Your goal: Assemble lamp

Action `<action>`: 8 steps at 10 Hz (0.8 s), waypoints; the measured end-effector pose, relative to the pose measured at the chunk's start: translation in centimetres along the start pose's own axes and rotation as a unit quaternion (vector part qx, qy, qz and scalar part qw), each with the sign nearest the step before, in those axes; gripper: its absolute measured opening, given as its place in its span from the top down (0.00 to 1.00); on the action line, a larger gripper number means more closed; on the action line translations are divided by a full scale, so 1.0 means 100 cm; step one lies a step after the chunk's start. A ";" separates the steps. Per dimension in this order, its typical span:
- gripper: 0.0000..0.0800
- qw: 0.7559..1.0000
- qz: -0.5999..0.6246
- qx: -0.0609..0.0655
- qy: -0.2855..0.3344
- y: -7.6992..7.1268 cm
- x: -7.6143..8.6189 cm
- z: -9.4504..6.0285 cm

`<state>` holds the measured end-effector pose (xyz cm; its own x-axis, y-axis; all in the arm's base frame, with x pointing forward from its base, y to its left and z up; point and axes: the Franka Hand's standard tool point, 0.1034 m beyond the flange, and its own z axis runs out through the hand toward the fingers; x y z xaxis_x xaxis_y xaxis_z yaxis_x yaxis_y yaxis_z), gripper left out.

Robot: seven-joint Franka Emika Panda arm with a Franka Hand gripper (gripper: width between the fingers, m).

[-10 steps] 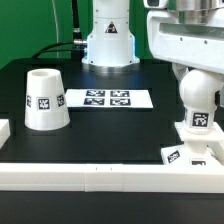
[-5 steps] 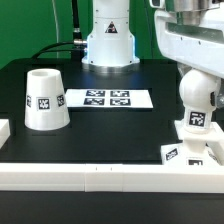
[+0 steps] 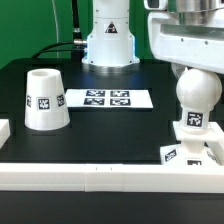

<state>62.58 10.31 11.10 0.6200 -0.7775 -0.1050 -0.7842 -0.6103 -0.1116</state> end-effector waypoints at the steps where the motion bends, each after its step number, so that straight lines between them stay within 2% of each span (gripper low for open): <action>1: 0.13 0.997 -0.074 0.000 0.000 -0.002 -0.004 0.001; 3: 0.13 0.984 -0.177 -0.002 -0.004 0.005 -0.012 0.002; 8: 0.13 0.939 -0.343 -0.003 -0.005 0.007 -0.010 0.003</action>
Offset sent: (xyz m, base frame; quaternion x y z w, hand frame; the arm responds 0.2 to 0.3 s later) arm 0.0000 0.0000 0.0000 0.0000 0.0000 -0.1296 0.9916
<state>61.45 10.73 10.82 0.9795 -0.2005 -0.0190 -0.2010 -0.9679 -0.1509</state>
